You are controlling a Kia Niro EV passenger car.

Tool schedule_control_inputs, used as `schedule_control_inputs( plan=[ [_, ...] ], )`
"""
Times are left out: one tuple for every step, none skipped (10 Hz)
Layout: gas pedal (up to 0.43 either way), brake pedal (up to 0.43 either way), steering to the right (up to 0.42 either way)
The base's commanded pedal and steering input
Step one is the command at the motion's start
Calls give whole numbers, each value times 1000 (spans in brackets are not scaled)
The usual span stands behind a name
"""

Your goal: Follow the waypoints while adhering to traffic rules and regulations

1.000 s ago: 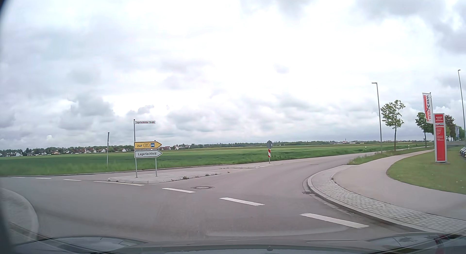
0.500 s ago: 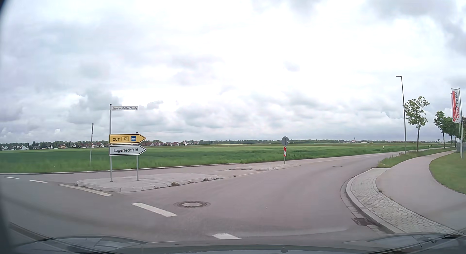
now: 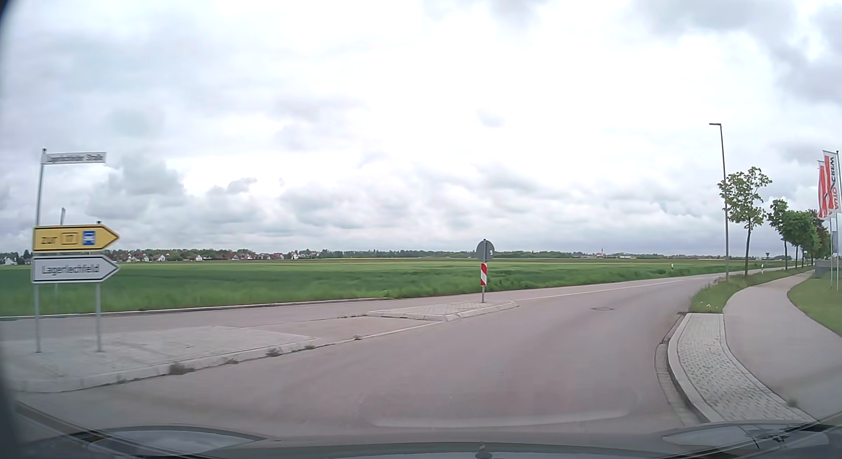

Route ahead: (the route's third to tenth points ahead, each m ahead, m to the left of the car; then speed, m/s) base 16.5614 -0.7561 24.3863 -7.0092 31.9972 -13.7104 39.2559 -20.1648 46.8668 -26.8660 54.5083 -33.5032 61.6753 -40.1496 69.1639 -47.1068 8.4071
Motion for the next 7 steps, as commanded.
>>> schedule_control_inputs(
  plan=[
    [197,12,134],
    [197,12,141],
    [209,12,144],
    [209,12,148],
    [220,12,151],
    [220,12,153],
    [220,12,156]
  ],
)
